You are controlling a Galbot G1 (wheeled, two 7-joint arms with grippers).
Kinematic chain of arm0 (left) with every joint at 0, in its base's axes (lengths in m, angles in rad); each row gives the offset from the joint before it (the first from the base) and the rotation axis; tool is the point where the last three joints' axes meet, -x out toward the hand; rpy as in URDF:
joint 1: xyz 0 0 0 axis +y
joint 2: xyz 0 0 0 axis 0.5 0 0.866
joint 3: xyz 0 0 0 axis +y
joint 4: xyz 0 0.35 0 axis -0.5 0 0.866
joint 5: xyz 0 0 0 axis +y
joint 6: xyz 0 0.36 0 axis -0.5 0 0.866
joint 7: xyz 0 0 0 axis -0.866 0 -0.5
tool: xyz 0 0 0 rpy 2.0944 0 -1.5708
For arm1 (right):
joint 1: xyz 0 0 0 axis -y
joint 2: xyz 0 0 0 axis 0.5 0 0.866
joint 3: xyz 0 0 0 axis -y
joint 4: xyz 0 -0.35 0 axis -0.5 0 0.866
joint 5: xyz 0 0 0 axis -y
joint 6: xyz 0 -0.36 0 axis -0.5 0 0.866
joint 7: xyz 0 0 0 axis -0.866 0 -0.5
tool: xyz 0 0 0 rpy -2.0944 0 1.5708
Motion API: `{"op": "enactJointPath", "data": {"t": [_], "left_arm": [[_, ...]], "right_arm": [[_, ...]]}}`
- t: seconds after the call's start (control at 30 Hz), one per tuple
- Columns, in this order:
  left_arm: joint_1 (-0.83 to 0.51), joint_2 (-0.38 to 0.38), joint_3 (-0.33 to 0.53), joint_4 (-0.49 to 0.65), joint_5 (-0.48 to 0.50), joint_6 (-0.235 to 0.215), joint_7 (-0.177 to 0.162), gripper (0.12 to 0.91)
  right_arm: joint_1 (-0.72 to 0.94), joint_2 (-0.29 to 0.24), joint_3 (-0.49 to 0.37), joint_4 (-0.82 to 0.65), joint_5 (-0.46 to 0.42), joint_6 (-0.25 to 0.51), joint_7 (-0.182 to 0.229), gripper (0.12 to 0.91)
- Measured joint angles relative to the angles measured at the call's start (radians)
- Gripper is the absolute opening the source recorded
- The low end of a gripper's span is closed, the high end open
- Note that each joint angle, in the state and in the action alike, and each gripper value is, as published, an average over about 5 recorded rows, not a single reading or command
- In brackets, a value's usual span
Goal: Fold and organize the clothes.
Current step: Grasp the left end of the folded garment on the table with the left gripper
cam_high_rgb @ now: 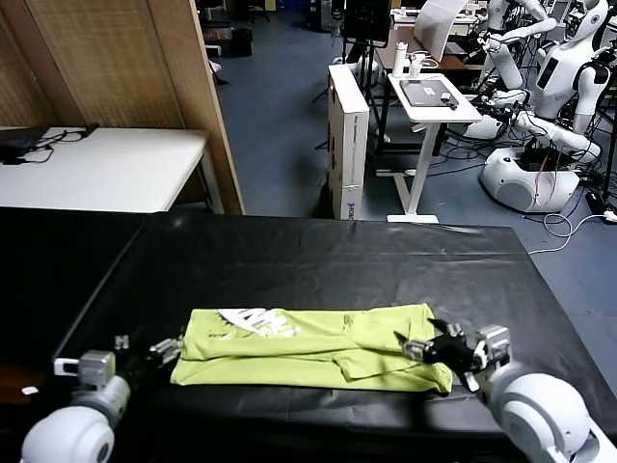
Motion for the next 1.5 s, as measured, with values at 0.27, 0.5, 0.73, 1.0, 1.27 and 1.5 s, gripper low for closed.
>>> {"op": "enactJointPath", "data": {"t": [0.27, 0.5, 0.73, 1.0, 1.27, 1.5], "left_arm": [[-0.092, -0.044, 0.059, 0.110, -0.019, -0.008, 0.006, 0.907], [-0.126, -0.066, 0.086, 0.163, -0.016, -0.014, 0.010, 0.907], [-0.136, -0.078, 0.101, 0.174, -0.015, -0.020, 0.010, 0.907], [-0.135, -0.088, 0.112, 0.163, -0.003, -0.037, 0.024, 0.771], [-0.138, -0.087, 0.113, 0.161, 0.001, -0.047, 0.029, 0.269], [-0.160, -0.073, 0.108, 0.178, -0.002, -0.061, 0.023, 0.148]], "right_arm": [[0.038, 0.070, -0.005, -0.100, -0.018, 0.041, -0.001, 0.907], [0.048, 0.107, -0.013, -0.141, -0.027, 0.048, 0.001, 0.907], [0.047, 0.121, -0.013, -0.157, -0.030, 0.055, -0.003, 0.825], [0.049, 0.135, -0.017, -0.162, -0.038, 0.063, -0.006, 0.396], [0.038, 0.158, -0.006, -0.159, -0.048, 0.080, 0.004, 0.153], [0.033, 0.180, 0.005, -0.164, -0.047, 0.111, 0.028, 0.147]]}}
